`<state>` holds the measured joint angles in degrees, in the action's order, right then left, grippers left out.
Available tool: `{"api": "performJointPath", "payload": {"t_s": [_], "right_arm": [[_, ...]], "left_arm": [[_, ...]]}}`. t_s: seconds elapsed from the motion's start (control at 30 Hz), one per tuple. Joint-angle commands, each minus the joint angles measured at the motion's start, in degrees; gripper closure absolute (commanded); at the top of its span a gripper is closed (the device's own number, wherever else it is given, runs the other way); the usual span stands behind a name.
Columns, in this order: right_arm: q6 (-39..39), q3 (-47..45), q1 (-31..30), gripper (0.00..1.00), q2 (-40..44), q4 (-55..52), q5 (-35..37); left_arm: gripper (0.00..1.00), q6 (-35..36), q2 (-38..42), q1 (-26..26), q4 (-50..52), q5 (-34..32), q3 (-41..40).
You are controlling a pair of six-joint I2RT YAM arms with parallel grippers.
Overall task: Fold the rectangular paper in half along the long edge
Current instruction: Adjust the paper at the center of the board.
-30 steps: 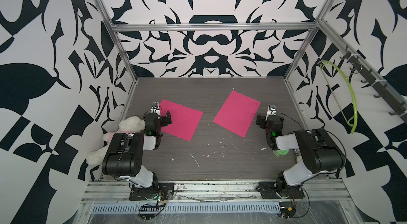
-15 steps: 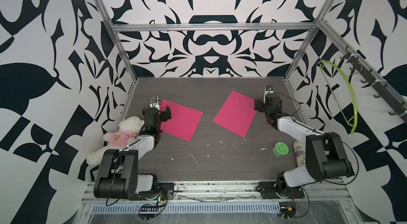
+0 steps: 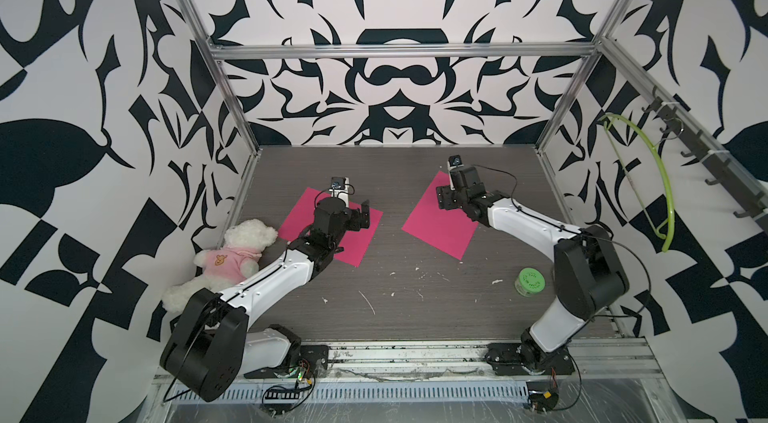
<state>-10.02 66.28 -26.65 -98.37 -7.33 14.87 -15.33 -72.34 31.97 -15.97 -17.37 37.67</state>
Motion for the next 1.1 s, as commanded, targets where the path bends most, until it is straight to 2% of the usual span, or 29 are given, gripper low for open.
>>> {"api": "performJointPath", "payload": {"t_s": [0.0,0.17,0.23,0.3,0.37,0.67,1.07], "right_arm": [[-5.9,3.2,-3.1,0.2,-3.6,-1.5,-5.3],[-9.1,6.4,-5.9,0.23,-10.2,-1.5,-8.5],[-10.2,7.5,-6.6,0.32,-12.4,-1.8,-9.4],[-11.1,7.8,-7.3,0.34,-14.0,-1.3,-10.5],[-11.5,7.9,-8.0,0.44,-15.0,-1.3,-10.8],[-12.5,4.0,-11.8,0.45,-14.5,-1.2,-12.0],[-16.4,-4.8,-18.6,0.44,-3.5,-2.1,-12.9]], "left_arm": [[0.01,-5.7,-2.1,2.5,1.7,-1.6,-1.1],[0.01,-8.4,-1.3,4.9,2.2,-2.5,-3.1],[0.01,-9.2,-1.2,5.2,3.1,-2.9,-3.8],[0.01,-9.7,1.6,5.2,4.0,-3.3,-4.4],[0.01,-9.8,2.6,5.2,5.0,-3.6,-4.8],[0.01,-10.6,5.8,5.3,7.9,-4.2,-5.9],[0.01,-13.9,7.5,5.7,9.9,-1.8,-6.3]]}}
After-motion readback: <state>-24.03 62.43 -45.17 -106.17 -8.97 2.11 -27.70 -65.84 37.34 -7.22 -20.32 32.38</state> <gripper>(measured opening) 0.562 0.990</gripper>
